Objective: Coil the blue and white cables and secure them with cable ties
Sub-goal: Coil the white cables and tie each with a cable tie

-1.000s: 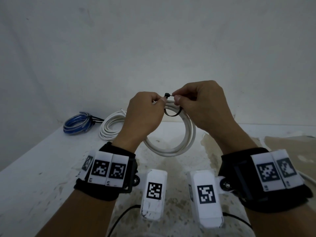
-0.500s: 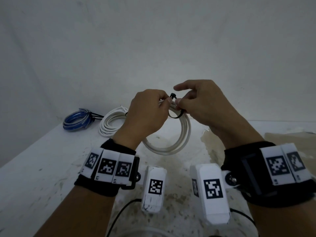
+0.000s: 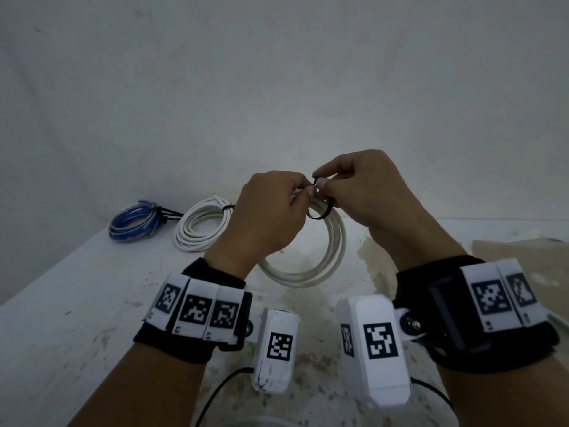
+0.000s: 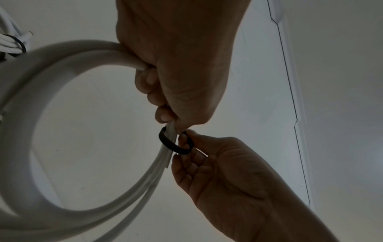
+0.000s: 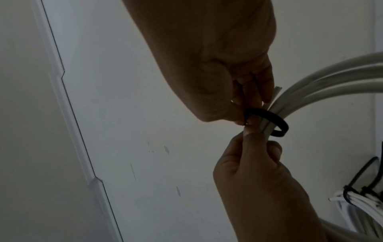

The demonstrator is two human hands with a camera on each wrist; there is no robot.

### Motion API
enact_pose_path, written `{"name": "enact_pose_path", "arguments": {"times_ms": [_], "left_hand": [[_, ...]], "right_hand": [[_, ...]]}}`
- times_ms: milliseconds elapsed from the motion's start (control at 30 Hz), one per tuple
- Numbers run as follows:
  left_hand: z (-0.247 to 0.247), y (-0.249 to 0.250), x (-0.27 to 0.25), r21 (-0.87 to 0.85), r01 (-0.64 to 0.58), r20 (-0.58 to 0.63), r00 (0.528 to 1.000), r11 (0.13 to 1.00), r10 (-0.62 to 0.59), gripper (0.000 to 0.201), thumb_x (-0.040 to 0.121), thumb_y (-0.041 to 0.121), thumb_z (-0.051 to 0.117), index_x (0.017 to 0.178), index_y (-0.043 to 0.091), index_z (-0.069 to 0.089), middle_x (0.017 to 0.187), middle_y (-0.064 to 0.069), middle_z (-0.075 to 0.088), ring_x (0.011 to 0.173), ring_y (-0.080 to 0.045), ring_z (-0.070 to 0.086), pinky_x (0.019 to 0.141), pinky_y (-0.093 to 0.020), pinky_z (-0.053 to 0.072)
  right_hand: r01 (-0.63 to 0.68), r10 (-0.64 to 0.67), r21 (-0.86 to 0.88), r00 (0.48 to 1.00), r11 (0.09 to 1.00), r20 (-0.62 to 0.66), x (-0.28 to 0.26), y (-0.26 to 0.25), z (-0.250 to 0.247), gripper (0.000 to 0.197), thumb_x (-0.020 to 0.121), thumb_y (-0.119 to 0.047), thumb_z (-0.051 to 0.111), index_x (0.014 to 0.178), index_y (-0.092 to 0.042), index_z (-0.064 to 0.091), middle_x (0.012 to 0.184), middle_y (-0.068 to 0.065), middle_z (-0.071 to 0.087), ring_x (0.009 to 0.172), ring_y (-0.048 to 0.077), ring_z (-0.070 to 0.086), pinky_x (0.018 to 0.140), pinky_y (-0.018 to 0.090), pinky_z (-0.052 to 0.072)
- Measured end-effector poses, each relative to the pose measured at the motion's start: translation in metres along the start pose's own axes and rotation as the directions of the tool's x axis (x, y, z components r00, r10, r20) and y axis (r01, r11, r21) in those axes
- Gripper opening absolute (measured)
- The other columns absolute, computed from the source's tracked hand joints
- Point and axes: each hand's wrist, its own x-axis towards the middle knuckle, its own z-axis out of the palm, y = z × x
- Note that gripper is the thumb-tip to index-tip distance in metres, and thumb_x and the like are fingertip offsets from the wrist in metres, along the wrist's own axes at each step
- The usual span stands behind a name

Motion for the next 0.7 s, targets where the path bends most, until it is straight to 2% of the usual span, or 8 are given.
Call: {"name": "enact_pose_path", "arguments": {"times_ms": [100,200,267,333,400,467,600,700], "left_hand": [[-0.001,0.000,0.000,-0.031,-0.026,-0.019,0.999,0.999,0.025,0.031,0.089,0.035,0.048,0.093,0.023,0.076,0.081,0.007,0.074,0.076,-0.012,0.066,0.072,-0.037,0.052],[0.001,0.002,0.000,-0.068,-0.039,-0.006,0.999,0.997,0.039,0.030,0.090,0.037,0.049,0.094,0.023,0.075,0.080,0.008,0.073,0.074,-0.012,0.066,0.067,-0.040,0.055],[0.003,0.004,0.000,-0.086,-0.050,0.004,0.999,0.995,0.050,0.029,0.090,0.037,0.050,0.095,0.024,0.076,0.081,0.008,0.073,0.076,-0.011,0.066,0.068,-0.039,0.054],[0.004,0.006,0.000,-0.105,-0.077,0.005,0.997,0.991,0.078,0.028,0.090,0.036,0.051,0.095,0.024,0.076,0.080,0.010,0.073,0.075,-0.007,0.065,0.068,-0.031,0.052],[0.002,0.008,-0.001,-0.150,-0.125,0.023,0.991,0.981,0.130,0.025,0.091,0.032,0.053,0.094,0.022,0.076,0.077,0.015,0.071,0.072,0.000,0.064,0.062,-0.014,0.044],[0.002,0.012,-0.004,-0.200,-0.181,0.063,0.978,0.963,0.197,0.020,0.093,0.023,0.057,0.093,0.017,0.076,0.073,0.024,0.065,0.068,0.009,0.061,0.060,-0.005,0.038],[0.005,0.015,-0.006,-0.204,-0.199,0.071,0.974,0.959,0.217,0.018,0.094,0.014,0.059,0.086,0.011,0.074,0.056,0.030,0.056,0.059,0.013,0.055,0.056,-0.003,0.034],[0.002,0.010,-0.003,-0.228,-0.122,0.034,0.991,0.966,0.133,0.022,0.093,0.025,0.054,0.079,0.022,0.070,0.051,0.022,0.053,0.050,-0.002,0.048,0.050,-0.011,0.031]], "right_hand": [[-0.068,0.067,0.096,0.998,0.993,0.013,-0.001,-0.001,-0.001,0.011,0.085,-0.017,0.072,0.078,-0.009,0.075,0.073,0.011,0.073,0.073,0.022,0.072,0.080,0.042,0.060],[-0.146,0.146,0.158,0.989,0.977,0.011,-0.002,0.000,-0.007,0.023,0.087,-0.022,0.071,0.078,-0.002,0.074,0.080,0.016,0.073,0.060,0.012,0.063,0.064,0.024,0.056],[-0.193,0.193,0.167,0.981,0.967,0.018,-0.002,-0.001,-0.012,0.020,0.086,-0.023,0.072,0.082,-0.003,0.075,0.084,0.012,0.072,0.059,0.007,0.056,0.056,0.019,0.047],[-0.244,0.237,0.180,0.970,0.953,0.060,-0.001,-0.002,-0.015,0.021,0.087,-0.024,0.071,0.085,-0.003,0.073,0.087,0.009,0.068,0.068,0.011,0.056,0.063,0.023,0.044],[-0.293,0.277,0.205,0.955,0.934,0.102,0.000,-0.003,-0.018,0.022,0.090,-0.023,0.068,0.079,-0.004,0.070,0.087,0.007,0.065,0.073,0.015,0.056,0.068,0.029,0.043],[-0.336,0.321,0.245,0.942,0.909,0.100,0.001,-0.002,-0.023,0.021,0.093,-0.022,0.064,0.075,-0.011,0.067,0.085,0.003,0.062,0.071,0.014,0.055,0.067,0.029,0.044],[-0.350,0.356,0.339,0.933,0.873,0.048,0.001,0.001,-0.026,0.021,0.095,-0.028,0.062,0.086,-0.010,0.067,0.082,0.001,0.064,0.067,0.013,0.059,0.056,0.026,0.050],[-0.305,0.269,0.311,0.951,0.900,0.154,-0.001,-0.002,-0.023,0.030,0.091,-0.033,0.068,0.086,-0.003,0.072,0.078,0.010,0.072,0.071,0.021,0.068,0.072,0.036,0.056]]}}
